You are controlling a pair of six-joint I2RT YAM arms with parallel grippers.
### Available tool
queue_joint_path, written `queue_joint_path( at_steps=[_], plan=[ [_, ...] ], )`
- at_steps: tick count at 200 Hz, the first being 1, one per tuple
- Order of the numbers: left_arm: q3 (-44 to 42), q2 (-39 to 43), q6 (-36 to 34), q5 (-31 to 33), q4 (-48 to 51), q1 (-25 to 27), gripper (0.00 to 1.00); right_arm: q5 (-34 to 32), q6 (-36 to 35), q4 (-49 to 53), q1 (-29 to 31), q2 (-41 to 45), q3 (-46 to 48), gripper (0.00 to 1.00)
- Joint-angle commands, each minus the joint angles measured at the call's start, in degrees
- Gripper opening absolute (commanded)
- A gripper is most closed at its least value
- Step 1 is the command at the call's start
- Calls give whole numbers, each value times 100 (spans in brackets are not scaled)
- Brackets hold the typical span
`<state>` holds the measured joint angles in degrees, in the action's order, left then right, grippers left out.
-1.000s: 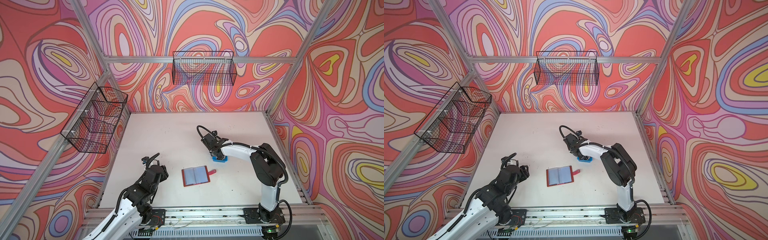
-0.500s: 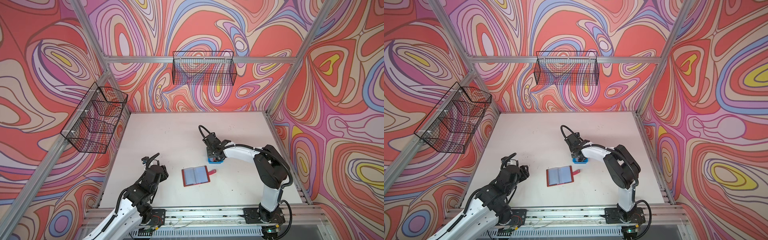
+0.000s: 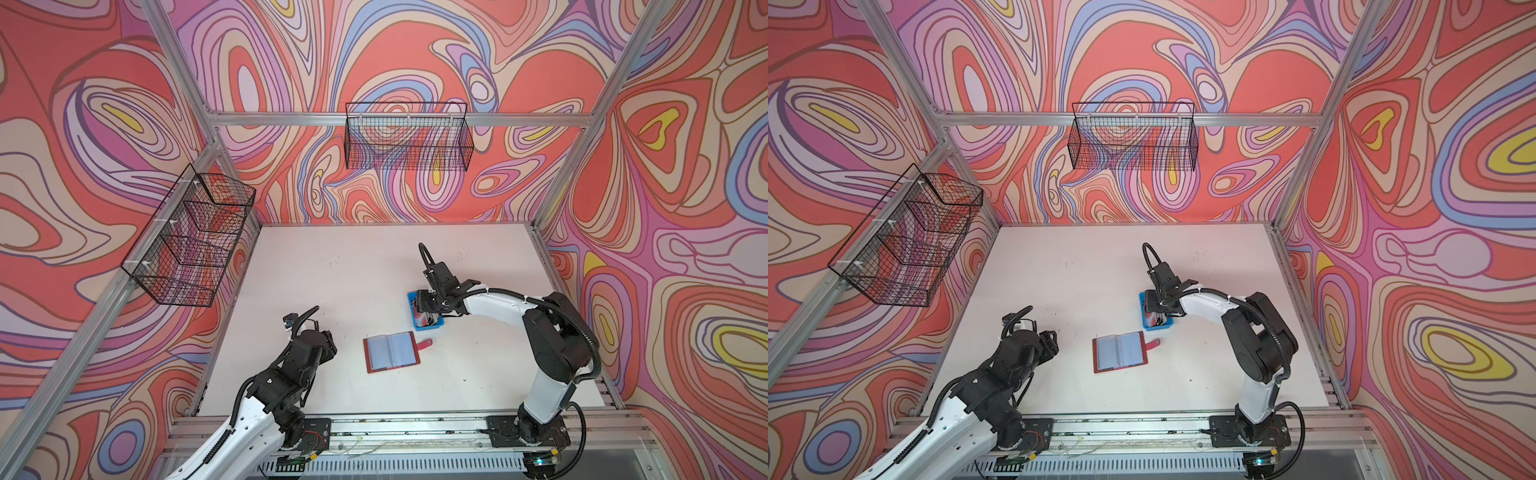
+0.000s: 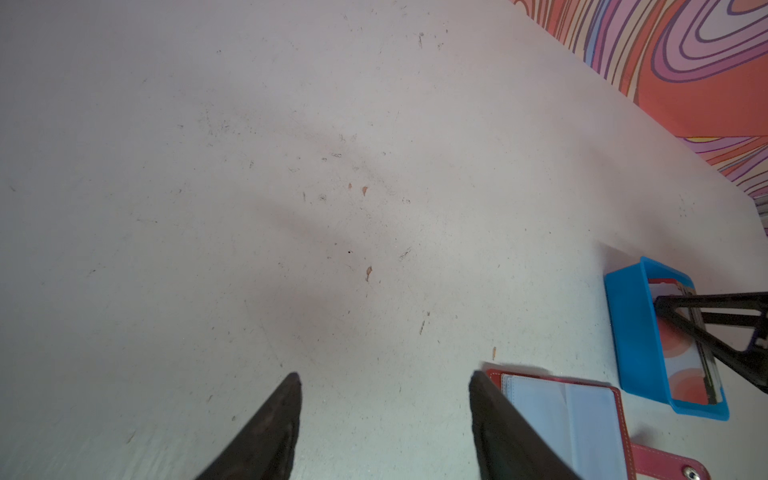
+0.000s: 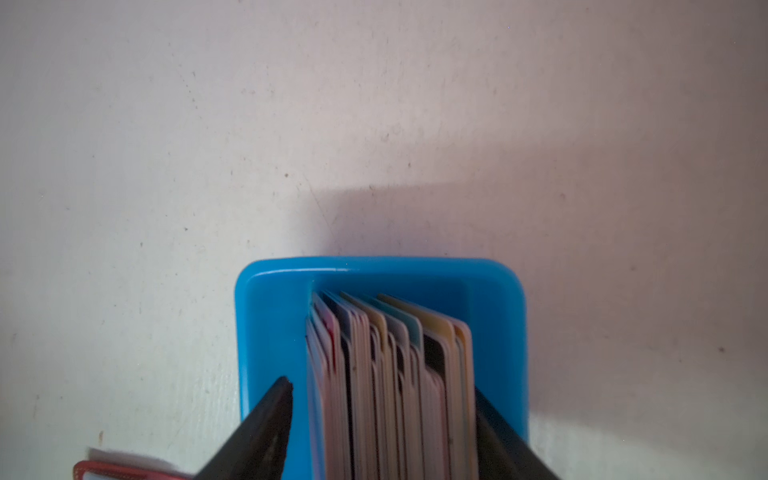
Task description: Put the credit cards into the card holder
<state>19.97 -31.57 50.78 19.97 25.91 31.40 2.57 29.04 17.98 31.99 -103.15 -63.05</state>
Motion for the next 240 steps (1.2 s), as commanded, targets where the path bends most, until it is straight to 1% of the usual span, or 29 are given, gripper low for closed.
queue_joint_path(
  at_steps=[1, 50, 85, 136, 142, 161, 221, 234, 240],
  plan=[
    [-61, 32, -3, 85, 117, -19, 66, 496, -3, -264, -39, 68, 108, 65],
    [-67, 20, 6, 78, 97, -15, 66, 626, -66, -269, -43, -71, 53, 71],
    [-54, 2, 2, 55, 101, -20, 66, 757, -108, -317, -53, -120, 38, 71],
    [-55, -6, 2, 73, 96, -11, 66, 817, -144, -442, -140, 190, 212, 69],
    [-54, -8, 3, 76, 98, -19, 66, 824, -148, -453, -155, 386, 237, 69],
    [-45, -24, 2, 86, 116, -19, 66, 820, -153, -479, -184, 500, 301, 69],
    [-45, -33, 2, 95, 112, -20, 66, 588, -178, -374, -191, 400, 306, 66],
    [-37, -33, 3, 91, 100, -18, 66, 492, -171, -331, -189, 417, 301, 64],
    [-37, -33, 2, 95, 107, -18, 66, 448, -171, -317, -193, 427, 301, 62]
  ],
)
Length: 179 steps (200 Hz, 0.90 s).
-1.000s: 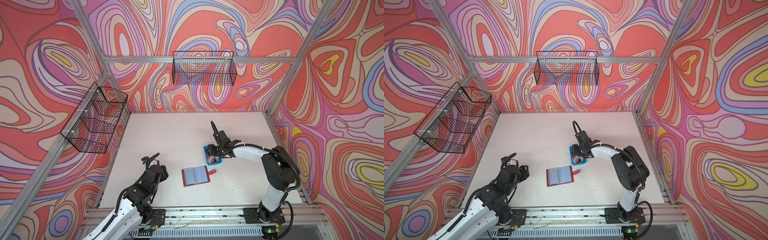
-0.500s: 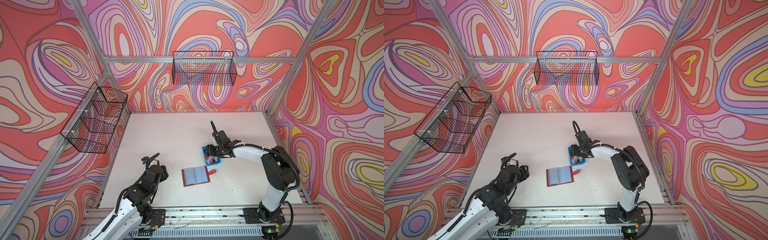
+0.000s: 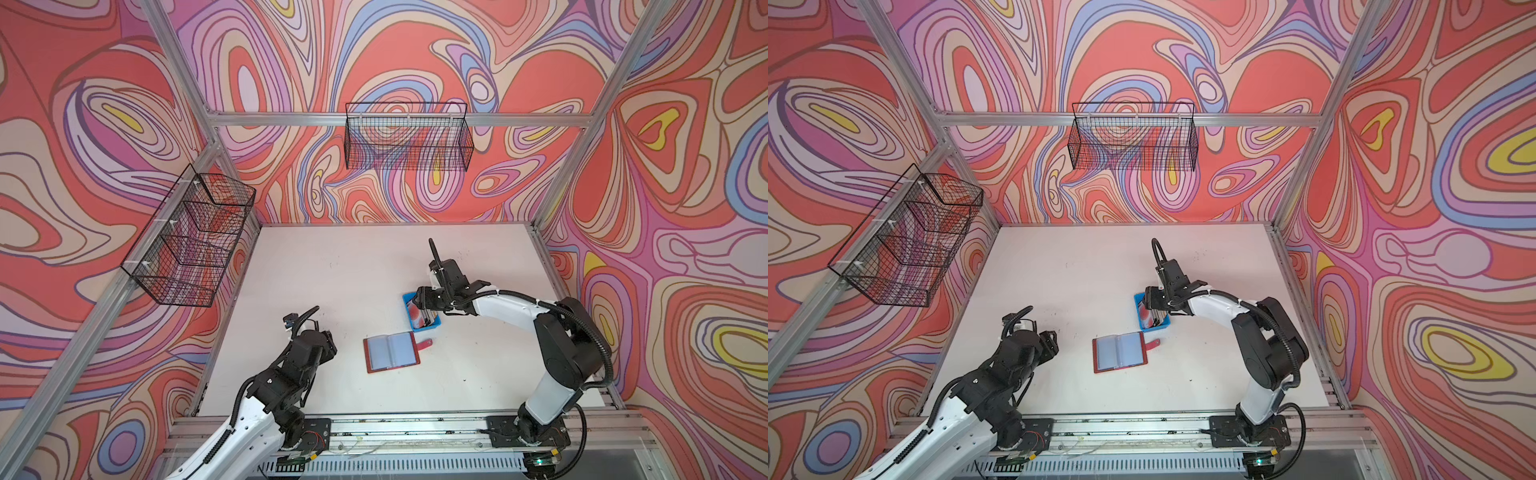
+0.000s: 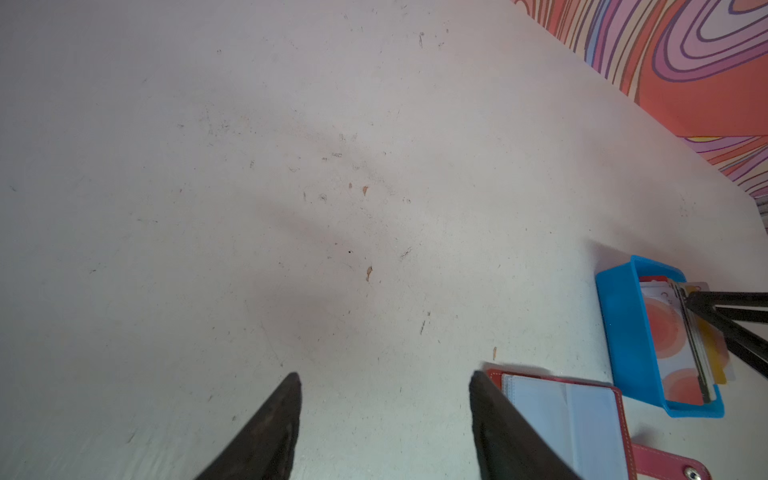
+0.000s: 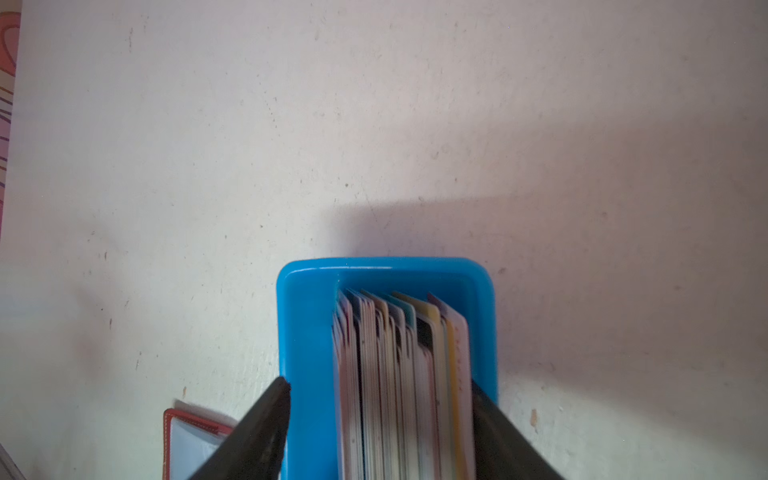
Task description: Put the credit cards into the card holder
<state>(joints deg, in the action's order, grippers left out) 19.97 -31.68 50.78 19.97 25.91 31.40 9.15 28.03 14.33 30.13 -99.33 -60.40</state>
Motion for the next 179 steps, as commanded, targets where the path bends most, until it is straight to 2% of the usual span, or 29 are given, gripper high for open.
queue_joint_path(
  at_steps=[1, 43, 93, 179],
  plan=[
    [-41, -22, 2, 91, 107, -19, 66, -215, -70, 50, -3, 45, 37, 61],
    [-41, -22, 10, 90, 105, -19, 66, -296, -87, 70, -1, 85, 46, 38],
    [-46, -29, 10, 86, 104, -16, 66, -390, -105, 104, -8, 168, 81, 32],
    [-39, -64, 10, 82, 98, -20, 66, -547, -158, 182, -16, 212, 86, 30]
  ],
)
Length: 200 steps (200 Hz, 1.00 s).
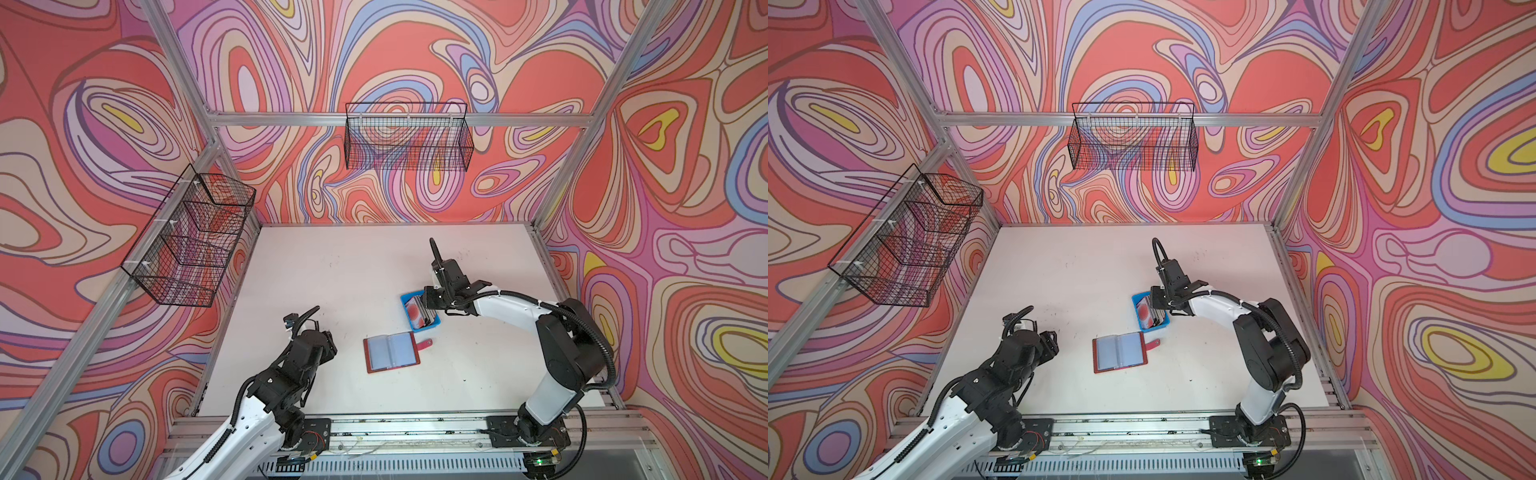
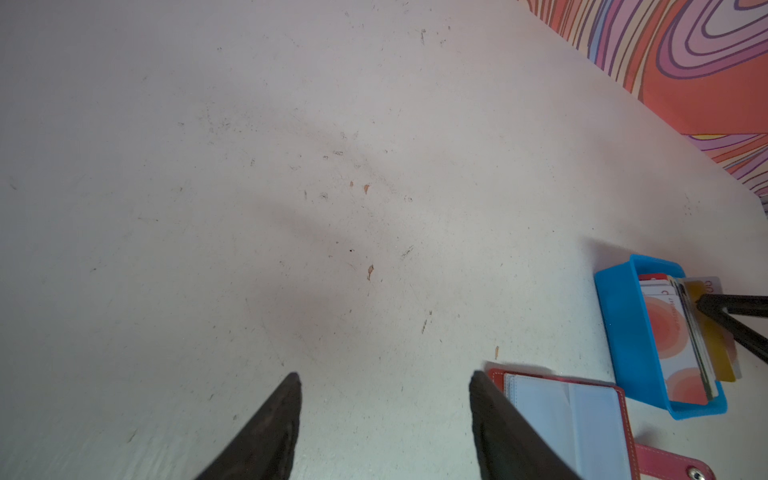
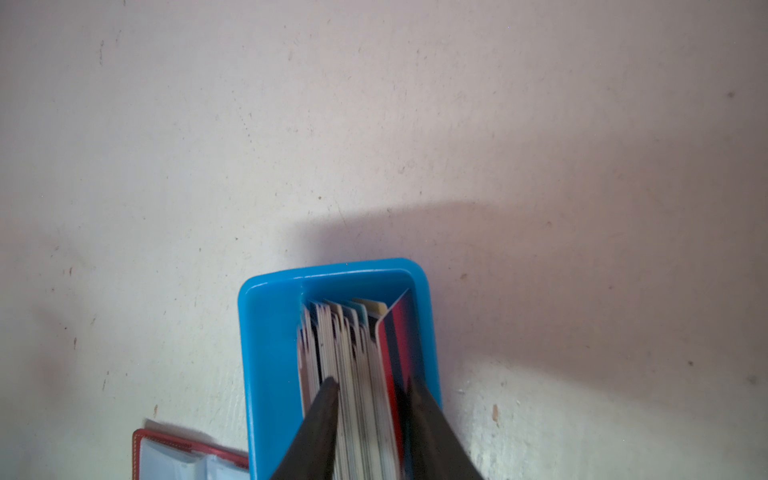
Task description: Put the credit cards into the card holder
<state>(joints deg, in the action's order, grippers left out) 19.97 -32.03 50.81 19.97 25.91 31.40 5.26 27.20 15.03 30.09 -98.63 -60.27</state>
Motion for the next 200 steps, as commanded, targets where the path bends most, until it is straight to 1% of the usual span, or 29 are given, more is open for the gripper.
queue_joint_path(
  at_steps=[1, 36, 65, 75, 93, 126, 153, 177, 188, 200],
  plan=[
    [-38, -26, 8, 84, 98, -20, 66, -157, -70, 113, -12, 142, 70, 30],
    [-43, -27, 8, 86, 99, -19, 66, -346, -84, 206, -19, 140, 59, 28],
    [-38, -26, 8, 85, 98, -20, 66, -420, -88, 232, -26, 173, 68, 19],
    [-39, -27, 8, 86, 99, -19, 66, -421, -91, 246, -29, 186, 68, 18],
    [-42, -29, 8, 86, 106, -17, 66, -424, -94, 238, -29, 208, 74, 18],
    [-44, -23, 9, 86, 109, -19, 66, -405, -96, 220, -33, 256, 103, 23],
    [-43, -23, 8, 92, 103, -19, 66, -393, -100, 181, -55, 300, 136, 23],
    [-39, -23, 8, 91, 104, -20, 66, -379, -95, 182, -62, 283, 134, 19],
    [-40, -23, 8, 92, 107, -20, 66, -400, -101, 195, -60, 260, 125, 18],
    [-40, -25, 8, 95, 104, -20, 66, -530, -103, 294, -64, 243, 83, 22]
  ],
)
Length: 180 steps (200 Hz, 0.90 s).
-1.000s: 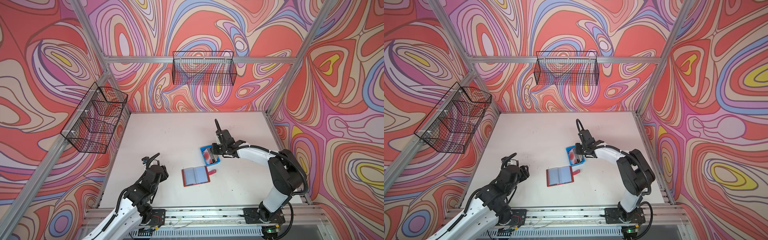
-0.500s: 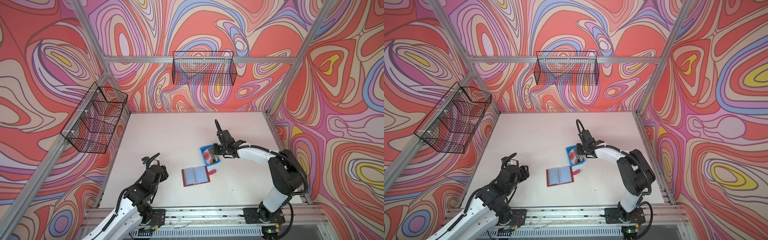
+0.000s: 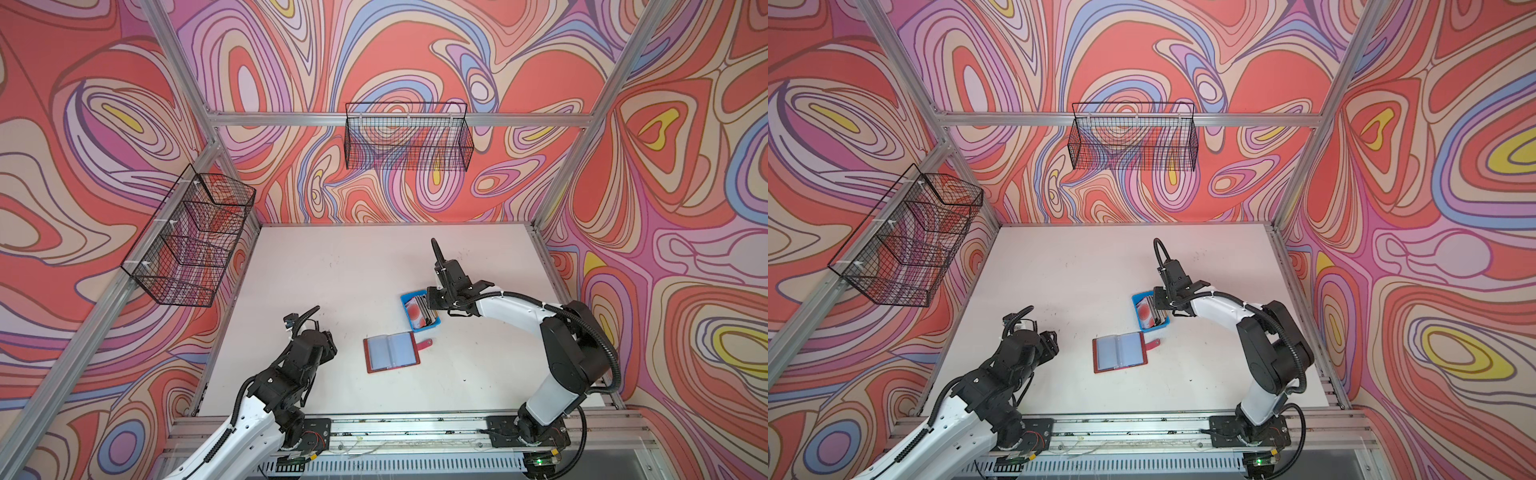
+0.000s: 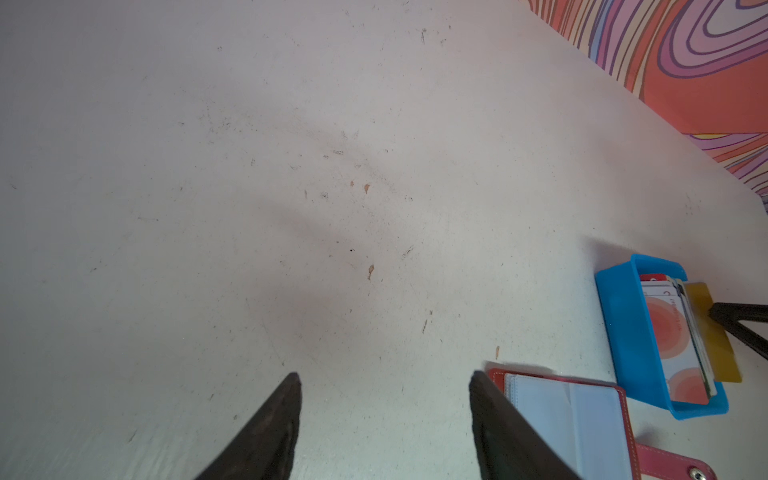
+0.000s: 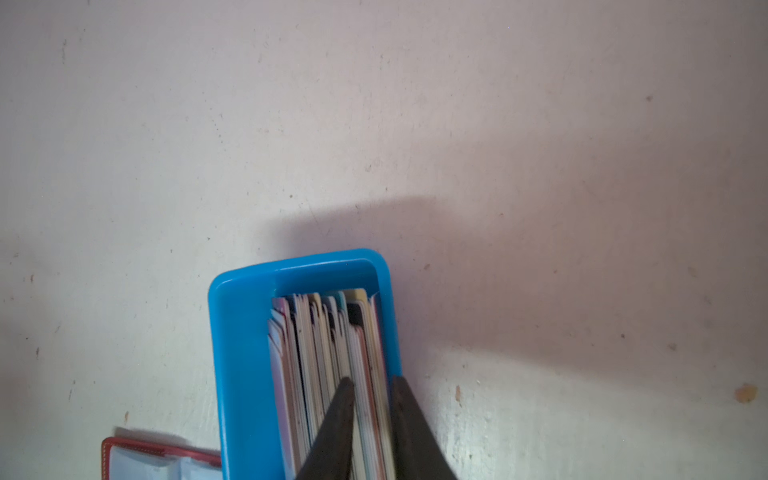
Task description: Put the credit cards into the card holder
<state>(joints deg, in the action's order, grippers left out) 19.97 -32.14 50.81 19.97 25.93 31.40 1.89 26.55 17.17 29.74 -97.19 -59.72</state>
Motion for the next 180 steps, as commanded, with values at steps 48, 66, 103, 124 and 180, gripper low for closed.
queue_joint_path(
  at_steps=[48, 66, 103, 124, 180],
  plan=[
    [-37, -12, 8, 94, 105, -19, 66, -277, -70, 149, -29, 59, 35, 36],
    [-42, -12, 8, 93, 113, -19, 66, 119, -114, -51, -29, 75, 85, 30],
    [-45, 6, 8, 110, 114, -19, 66, 378, -126, -173, -29, 130, 136, 23],
    [-38, -3, 13, 113, 113, -19, 66, 431, -115, -179, -29, 62, 126, 23],
    [-37, 15, 8, 121, 122, -11, 66, 434, -108, -74, -29, -265, -36, 28]
  ],
)
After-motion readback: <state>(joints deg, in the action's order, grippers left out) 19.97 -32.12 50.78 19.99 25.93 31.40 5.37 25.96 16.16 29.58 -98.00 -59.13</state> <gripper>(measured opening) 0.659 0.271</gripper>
